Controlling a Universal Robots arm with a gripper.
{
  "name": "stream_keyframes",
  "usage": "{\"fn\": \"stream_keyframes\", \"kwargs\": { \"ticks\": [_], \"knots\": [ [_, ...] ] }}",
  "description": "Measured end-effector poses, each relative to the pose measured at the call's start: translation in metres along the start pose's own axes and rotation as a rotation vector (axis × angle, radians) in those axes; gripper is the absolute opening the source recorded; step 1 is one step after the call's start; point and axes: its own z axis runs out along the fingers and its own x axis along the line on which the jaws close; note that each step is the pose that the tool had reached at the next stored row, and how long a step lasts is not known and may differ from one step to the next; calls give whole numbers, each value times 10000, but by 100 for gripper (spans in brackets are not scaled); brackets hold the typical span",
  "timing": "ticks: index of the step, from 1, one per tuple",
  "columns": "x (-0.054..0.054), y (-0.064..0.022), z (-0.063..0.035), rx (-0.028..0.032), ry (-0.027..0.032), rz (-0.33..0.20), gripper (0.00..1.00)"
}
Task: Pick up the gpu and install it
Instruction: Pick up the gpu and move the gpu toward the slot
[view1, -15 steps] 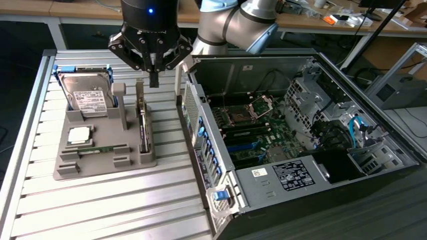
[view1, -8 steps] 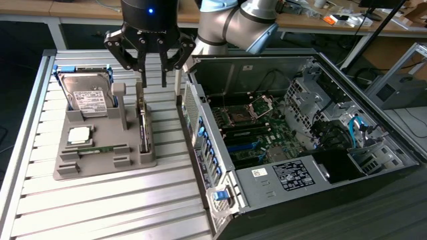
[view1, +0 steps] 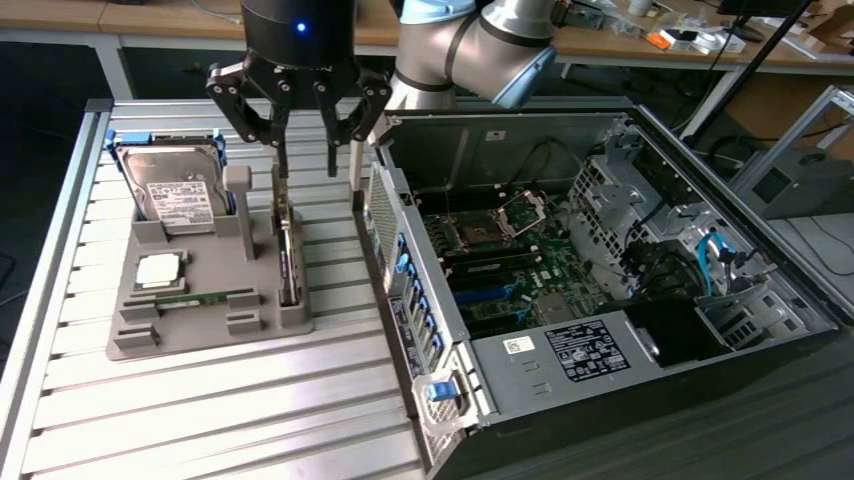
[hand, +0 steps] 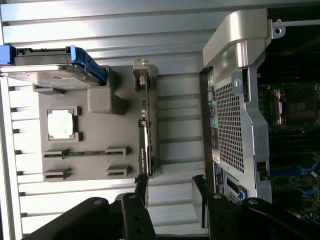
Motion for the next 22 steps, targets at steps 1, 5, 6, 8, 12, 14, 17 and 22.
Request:
{"fn": "stream_keyframes", "kwargs": {
  "ticks": [1, 5, 6, 8, 12, 14, 17, 22],
  "knots": [
    [2, 0, 7, 0, 0, 0, 48],
    [6, -1, 19, 0, 0, 0, 48],
    [7, -1, 21, 0, 0, 0, 48],
    [8, -1, 24, 0, 0, 0, 48],
    [12, -2, 35, -1, 0, 0, 48],
    [15, -3, 43, -1, 0, 0, 48],
    [18, -3, 48, 0, 0, 0, 48],
    [28, -5, 63, 0, 1, 0, 48]
  ]
}}
